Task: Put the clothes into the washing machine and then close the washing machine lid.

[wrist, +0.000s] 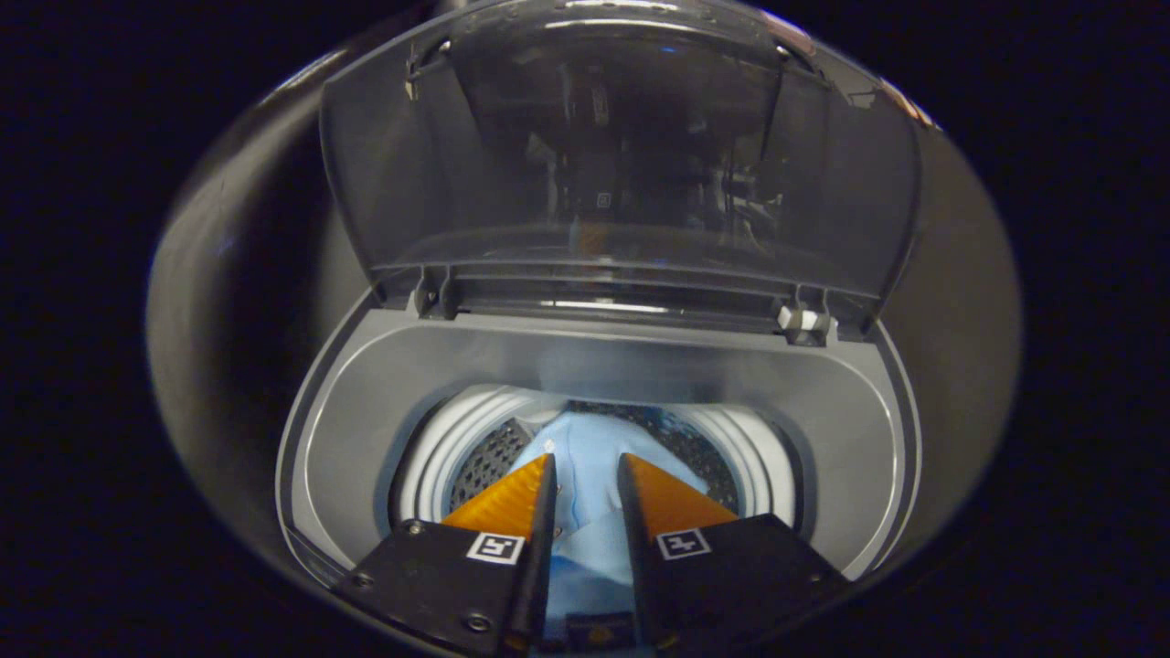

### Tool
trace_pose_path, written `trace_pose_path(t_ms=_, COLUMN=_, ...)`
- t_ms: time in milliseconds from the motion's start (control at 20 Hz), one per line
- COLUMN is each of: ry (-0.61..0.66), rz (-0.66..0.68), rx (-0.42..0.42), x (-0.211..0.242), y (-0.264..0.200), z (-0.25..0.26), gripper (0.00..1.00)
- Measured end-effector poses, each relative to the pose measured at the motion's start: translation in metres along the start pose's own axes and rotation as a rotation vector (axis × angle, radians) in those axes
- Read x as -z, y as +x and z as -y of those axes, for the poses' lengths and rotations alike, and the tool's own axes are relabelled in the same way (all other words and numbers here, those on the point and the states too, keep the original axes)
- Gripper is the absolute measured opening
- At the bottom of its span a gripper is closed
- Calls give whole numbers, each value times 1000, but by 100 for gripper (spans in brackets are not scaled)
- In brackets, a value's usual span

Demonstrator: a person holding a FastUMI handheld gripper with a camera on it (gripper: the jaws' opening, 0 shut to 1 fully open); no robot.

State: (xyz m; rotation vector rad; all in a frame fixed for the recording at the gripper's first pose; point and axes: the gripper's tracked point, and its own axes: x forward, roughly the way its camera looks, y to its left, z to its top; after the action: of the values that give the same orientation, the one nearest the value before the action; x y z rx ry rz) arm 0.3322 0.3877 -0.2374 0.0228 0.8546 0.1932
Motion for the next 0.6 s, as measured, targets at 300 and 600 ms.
trace_pose_path(t_ms=300, ry=1, rz=-1, rx=-19, x=0, y=-25, z=1, gripper=69)
trace_pose_path(t_ms=600, ry=2, rz=40, rx=6, x=-7, y=-51, z=5, gripper=83)
